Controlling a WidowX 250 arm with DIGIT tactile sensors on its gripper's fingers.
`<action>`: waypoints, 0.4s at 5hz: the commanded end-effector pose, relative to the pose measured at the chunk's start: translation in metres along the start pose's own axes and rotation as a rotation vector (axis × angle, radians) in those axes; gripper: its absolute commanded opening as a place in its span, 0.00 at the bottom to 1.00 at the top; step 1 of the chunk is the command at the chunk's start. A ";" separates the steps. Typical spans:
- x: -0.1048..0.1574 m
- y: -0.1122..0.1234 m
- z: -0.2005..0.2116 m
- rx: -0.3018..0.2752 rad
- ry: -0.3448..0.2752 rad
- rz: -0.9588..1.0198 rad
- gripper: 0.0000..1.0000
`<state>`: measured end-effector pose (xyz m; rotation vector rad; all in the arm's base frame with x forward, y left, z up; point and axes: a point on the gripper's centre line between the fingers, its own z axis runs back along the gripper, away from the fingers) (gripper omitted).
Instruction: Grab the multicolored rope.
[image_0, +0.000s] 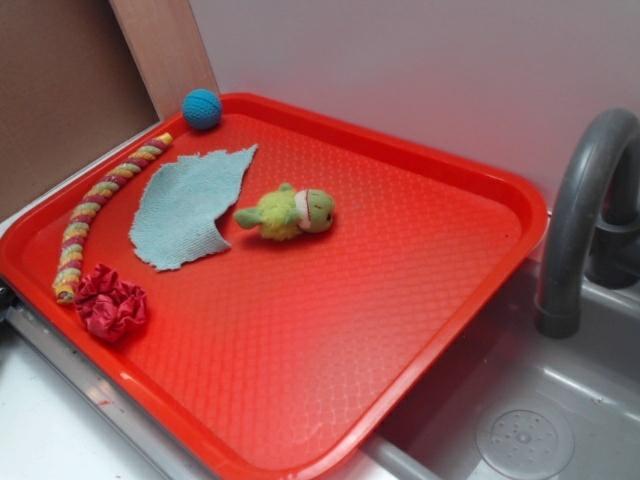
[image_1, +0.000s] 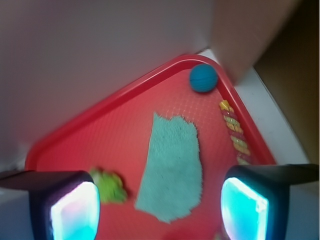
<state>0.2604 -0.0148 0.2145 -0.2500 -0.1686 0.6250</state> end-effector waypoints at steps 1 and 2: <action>-0.027 0.037 -0.047 0.015 0.019 0.266 1.00; -0.047 0.058 -0.075 0.099 0.031 0.277 1.00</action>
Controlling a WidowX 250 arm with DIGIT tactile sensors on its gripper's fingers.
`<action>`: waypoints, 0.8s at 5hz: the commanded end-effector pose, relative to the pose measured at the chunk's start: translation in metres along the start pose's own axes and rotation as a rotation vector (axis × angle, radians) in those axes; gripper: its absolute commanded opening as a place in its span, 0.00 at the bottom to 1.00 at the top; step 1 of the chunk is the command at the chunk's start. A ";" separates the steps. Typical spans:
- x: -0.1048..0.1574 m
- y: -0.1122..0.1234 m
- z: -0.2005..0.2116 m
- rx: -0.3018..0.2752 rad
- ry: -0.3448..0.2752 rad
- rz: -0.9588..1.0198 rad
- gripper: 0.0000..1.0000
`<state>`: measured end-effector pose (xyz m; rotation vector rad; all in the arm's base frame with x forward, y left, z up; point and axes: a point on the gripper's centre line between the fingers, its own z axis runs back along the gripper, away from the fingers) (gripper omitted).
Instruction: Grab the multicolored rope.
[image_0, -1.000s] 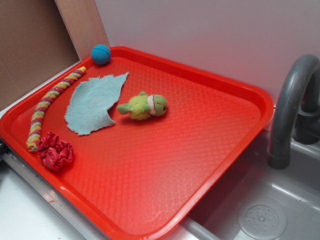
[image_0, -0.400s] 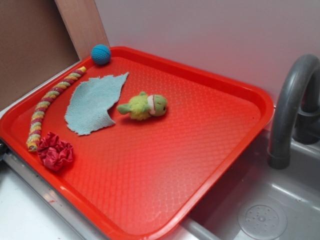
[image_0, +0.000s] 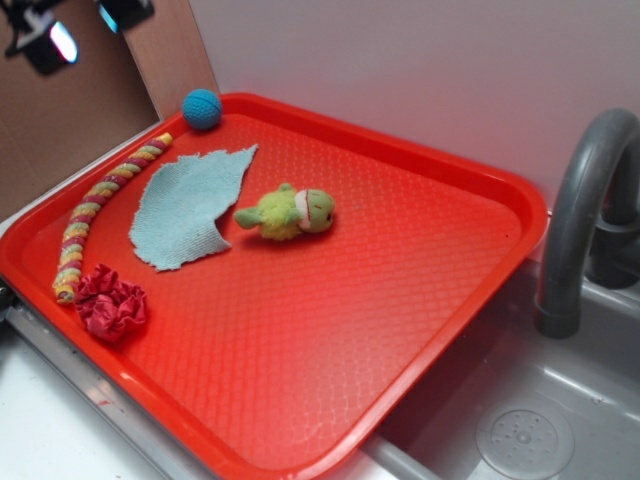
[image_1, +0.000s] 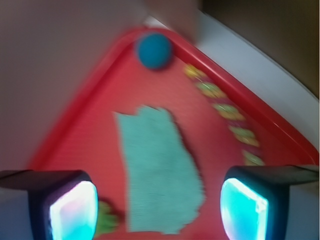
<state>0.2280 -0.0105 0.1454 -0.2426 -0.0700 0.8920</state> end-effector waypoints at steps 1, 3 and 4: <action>-0.019 0.040 -0.046 0.107 -0.014 0.003 1.00; -0.021 0.063 -0.076 0.084 0.010 0.099 1.00; -0.024 0.069 -0.090 0.100 0.015 0.122 1.00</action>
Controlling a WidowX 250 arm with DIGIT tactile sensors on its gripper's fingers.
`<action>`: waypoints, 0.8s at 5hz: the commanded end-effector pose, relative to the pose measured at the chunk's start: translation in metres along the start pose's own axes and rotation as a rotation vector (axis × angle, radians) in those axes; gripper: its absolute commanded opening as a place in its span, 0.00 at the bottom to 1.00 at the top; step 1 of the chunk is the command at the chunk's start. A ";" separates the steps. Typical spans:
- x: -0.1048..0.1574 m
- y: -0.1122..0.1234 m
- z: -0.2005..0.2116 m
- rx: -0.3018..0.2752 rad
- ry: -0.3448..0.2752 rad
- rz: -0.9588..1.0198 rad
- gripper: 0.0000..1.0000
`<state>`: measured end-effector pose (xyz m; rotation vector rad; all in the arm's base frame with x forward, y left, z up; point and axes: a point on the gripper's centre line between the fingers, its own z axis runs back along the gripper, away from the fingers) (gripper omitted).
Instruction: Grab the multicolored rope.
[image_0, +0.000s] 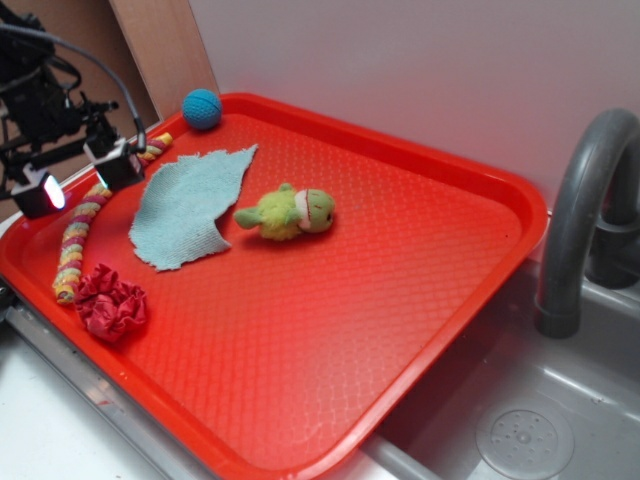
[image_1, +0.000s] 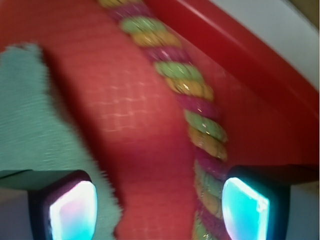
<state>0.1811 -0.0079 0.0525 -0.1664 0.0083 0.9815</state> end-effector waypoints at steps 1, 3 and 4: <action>0.001 0.013 -0.019 0.013 0.005 0.028 1.00; 0.003 0.014 -0.032 0.022 -0.024 -0.002 0.64; 0.003 0.014 -0.029 0.016 -0.030 -0.011 0.00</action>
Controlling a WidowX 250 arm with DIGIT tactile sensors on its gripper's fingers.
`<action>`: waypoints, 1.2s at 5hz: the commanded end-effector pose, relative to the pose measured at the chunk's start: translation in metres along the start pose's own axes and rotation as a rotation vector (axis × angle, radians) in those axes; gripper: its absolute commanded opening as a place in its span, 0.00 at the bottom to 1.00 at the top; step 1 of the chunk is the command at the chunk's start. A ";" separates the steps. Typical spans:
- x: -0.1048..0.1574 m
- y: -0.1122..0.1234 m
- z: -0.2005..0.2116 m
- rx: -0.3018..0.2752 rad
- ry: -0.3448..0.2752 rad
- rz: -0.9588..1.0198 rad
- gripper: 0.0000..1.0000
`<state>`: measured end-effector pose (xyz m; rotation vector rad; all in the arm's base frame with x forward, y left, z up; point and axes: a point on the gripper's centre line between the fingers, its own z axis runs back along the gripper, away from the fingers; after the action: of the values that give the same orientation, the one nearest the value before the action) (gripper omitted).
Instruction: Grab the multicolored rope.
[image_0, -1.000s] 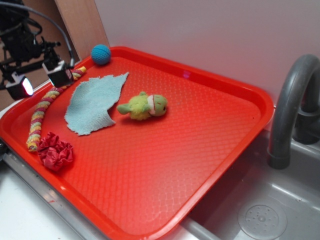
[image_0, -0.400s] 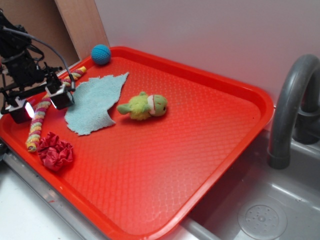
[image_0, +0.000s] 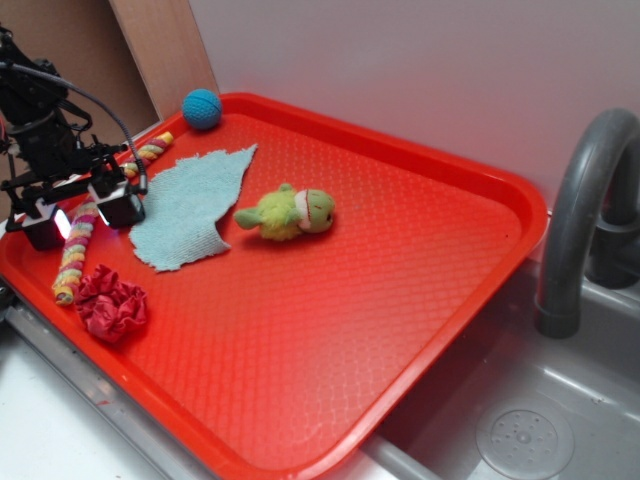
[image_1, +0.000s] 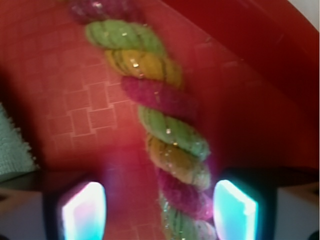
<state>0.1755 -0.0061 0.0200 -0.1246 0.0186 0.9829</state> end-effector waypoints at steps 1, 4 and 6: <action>0.002 -0.006 0.018 -0.019 -0.046 -0.059 0.00; 0.001 -0.087 0.166 -0.186 -0.194 -0.302 0.00; -0.018 -0.091 0.234 -0.293 -0.326 -0.353 0.00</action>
<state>0.2440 -0.0451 0.2438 -0.1987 -0.3788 0.6336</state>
